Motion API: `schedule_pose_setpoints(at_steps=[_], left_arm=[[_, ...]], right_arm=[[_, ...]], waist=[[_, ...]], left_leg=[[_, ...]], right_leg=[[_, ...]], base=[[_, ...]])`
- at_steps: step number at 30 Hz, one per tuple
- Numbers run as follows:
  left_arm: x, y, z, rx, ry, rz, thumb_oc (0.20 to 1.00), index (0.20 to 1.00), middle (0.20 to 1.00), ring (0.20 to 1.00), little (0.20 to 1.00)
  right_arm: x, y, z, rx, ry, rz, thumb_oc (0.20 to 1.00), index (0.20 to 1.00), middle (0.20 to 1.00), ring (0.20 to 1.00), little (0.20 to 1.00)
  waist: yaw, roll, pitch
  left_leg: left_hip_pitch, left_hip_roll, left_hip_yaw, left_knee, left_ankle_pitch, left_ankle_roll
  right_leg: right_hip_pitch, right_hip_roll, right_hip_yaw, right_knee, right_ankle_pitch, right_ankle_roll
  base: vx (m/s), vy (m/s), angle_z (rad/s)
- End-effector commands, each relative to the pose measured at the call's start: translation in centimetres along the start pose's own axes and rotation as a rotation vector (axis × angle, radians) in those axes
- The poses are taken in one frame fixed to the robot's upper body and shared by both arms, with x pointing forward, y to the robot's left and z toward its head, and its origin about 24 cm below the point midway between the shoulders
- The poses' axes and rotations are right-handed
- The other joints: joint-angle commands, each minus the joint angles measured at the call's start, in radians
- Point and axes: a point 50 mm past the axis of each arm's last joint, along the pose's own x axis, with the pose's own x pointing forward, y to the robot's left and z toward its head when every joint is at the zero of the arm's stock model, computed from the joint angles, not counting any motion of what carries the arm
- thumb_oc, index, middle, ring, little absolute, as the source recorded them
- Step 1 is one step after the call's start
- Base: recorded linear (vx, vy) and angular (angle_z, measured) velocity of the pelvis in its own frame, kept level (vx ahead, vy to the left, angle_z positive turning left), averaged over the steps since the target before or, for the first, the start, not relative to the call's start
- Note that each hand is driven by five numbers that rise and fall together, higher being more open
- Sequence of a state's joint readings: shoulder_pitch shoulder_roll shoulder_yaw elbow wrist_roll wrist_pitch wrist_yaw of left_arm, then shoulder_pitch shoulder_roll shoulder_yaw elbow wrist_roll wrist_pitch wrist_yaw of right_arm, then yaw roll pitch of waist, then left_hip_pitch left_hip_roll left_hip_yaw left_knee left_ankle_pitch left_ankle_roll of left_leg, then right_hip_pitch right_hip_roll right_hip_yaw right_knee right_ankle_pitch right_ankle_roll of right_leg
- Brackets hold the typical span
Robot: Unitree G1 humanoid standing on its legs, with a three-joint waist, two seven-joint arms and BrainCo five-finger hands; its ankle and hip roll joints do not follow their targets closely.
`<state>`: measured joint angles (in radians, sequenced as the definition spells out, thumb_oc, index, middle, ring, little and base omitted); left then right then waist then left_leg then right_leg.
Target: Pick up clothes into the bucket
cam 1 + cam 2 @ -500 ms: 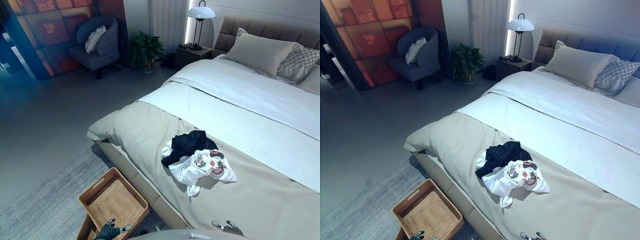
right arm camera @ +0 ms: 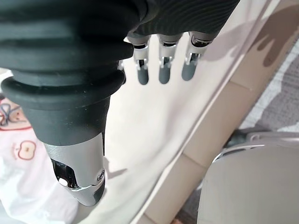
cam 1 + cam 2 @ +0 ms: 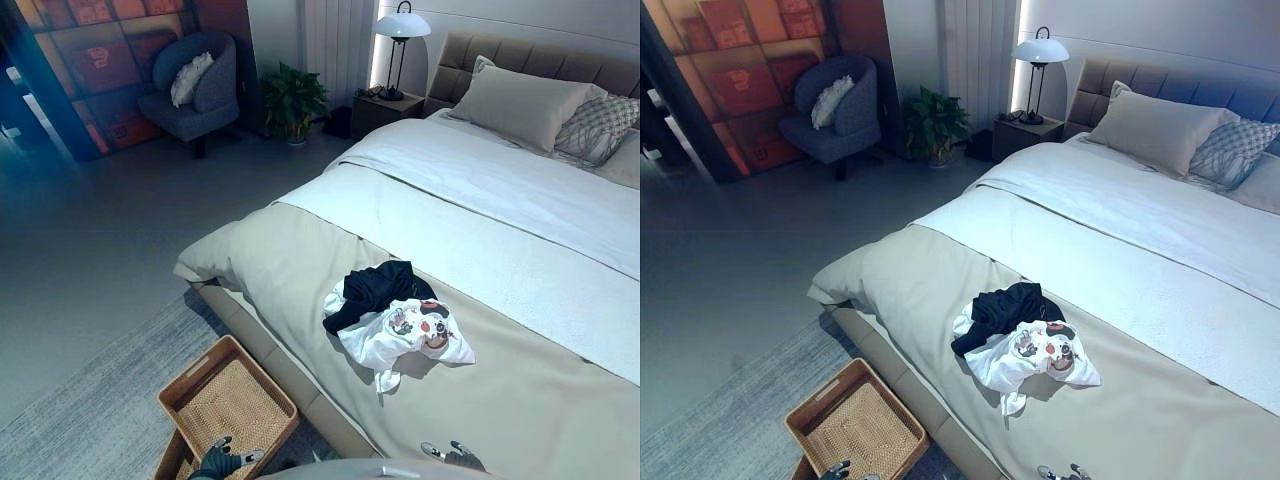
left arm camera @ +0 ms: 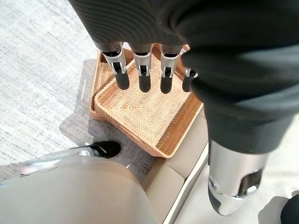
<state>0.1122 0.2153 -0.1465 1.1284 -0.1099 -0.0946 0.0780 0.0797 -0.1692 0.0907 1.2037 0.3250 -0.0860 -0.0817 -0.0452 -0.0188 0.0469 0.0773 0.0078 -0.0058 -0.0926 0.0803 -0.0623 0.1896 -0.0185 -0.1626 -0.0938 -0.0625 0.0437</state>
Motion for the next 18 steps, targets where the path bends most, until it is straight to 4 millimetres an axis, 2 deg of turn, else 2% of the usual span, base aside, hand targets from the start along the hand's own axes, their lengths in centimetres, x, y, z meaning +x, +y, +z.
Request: schedule_pose_setpoints(at_steps=[1,5,10,11,13,14,16,17,18], left_arm=[[0.8,-1.3,3.0,-0.002,-0.062,-0.006,1.0,1.0,1.0,1.0,1.0],[0.8,-0.9,2.7,-0.065,-0.033,0.011,1.0,1.0,1.0,1.0,1.0],[1.0,0.4,3.7,-0.137,-0.076,0.064,1.0,1.0,1.0,1.0,1.0],[1.0,1.2,4.4,-0.154,-0.102,0.093,1.0,1.0,1.0,1.0,1.0],[1.0,1.5,4.9,-0.165,-0.124,0.106,1.0,1.0,1.0,1.0,1.0],[1.0,2.6,6.1,-0.189,-0.169,0.139,1.0,1.0,1.0,1.0,1.0],[1.0,3.0,6.5,-0.196,-0.181,0.15,1.0,1.0,1.0,1.0,1.0],[1.0,4.4,7.7,-0.164,-0.214,0.197,1.0,1.0,1.0,1.0,1.0],[1.0,4.4,7.7,-0.164,-0.214,0.197,1.0,1.0,1.0,1.0,1.0]], right_arm=[[0.5,0.9,3.2,-0.024,-0.1,0.016,1.0,1.0,1.0,1.0,1.0],[0.5,0.6,3.2,-0.033,-0.095,0.006,1.0,1.0,1.0,1.0,1.0],[0.5,0.3,3.2,-0.037,-0.094,-0.004,1.0,1.0,1.0,1.0,1.0],[0.5,0.0,3.2,-0.03,-0.097,-0.011,1.0,1.0,1.0,1.0,1.0],[0.5,-0.1,3.2,-0.031,-0.096,-0.015,1.0,1.0,1.0,1.0,1.0],[0.5,-0.3,3.2,-0.036,-0.097,-0.019,1.0,1.0,1.0,1.0,1.0],[0.5,-0.4,3.1,-0.038,-0.094,-0.022,1.0,1.0,1.0,1.0,1.0],[0.5,-0.6,3.1,-0.045,-0.089,-0.028,1.0,1.0,1.0,1.0,1.0],[0.5,-0.6,3.1,-0.045,-0.09,-0.027,1.0,1.0,1.0,1.0,1.0]], waist=[[-0.02,-0.016,0.036],[-0.023,-0.014,0.034],[-0.026,-0.009,0.037],[-0.027,-0.008,0.04],[-0.027,-0.008,0.042],[-0.029,-0.007,0.047],[-0.03,-0.006,0.049],[-0.034,-0.004,0.052],[-0.034,-0.004,0.052]], left_leg=[[0.069,-0.002,-0.027,0.023,-0.115,0.015],[0.073,-0.001,-0.027,0.021,-0.115,0.014],[0.073,-0.001,-0.026,0.02,-0.114,0.012],[0.071,-0.001,-0.027,0.02,-0.113,0.011],[0.069,-0.001,-0.026,0.02,-0.112,0.011],[0.064,-0.001,-0.026,0.02,-0.109,0.01],[0.062,-0.001,-0.025,0.02,-0.107,0.01],[0.057,0.002,-0.023,0.018,-0.105,0.009],[0.057,0.002,-0.023,0.018,-0.105,0.009]], right_leg=[[-0.008,-0.081,-0.019,0.015,0.025,0.075],[-0.007,-0.081,-0.018,0.015,0.025,0.074],[-0.008,-0.08,-0.018,0.015,0.025,0.073],[-0.011,-0.079,-0.017,0.015,0.026,0.073],[-0.013,-0.079,-0.017,0.015,0.027,0.073],[-0.019,-0.079,-0.018,0.015,0.029,0.073],[-0.021,-0.079,-0.018,0.015,0.03,0.074],[-0.028,-0.078,-0.017,0.014,0.032,0.074],[-0.028,-0.078,-0.017,0.014,0.032,0.074]], base=[[0.0,0.0,0.0],[0.0,0.0,0.0],[0.0,0.0,0.0],[0.0,0.0,0.0],[0.0,0.0,0.0],[0.0,0.0,0.0],[0.0,0.0,0.0],[0.0,0.0,0.0],[0.0,0.0,0.0]])
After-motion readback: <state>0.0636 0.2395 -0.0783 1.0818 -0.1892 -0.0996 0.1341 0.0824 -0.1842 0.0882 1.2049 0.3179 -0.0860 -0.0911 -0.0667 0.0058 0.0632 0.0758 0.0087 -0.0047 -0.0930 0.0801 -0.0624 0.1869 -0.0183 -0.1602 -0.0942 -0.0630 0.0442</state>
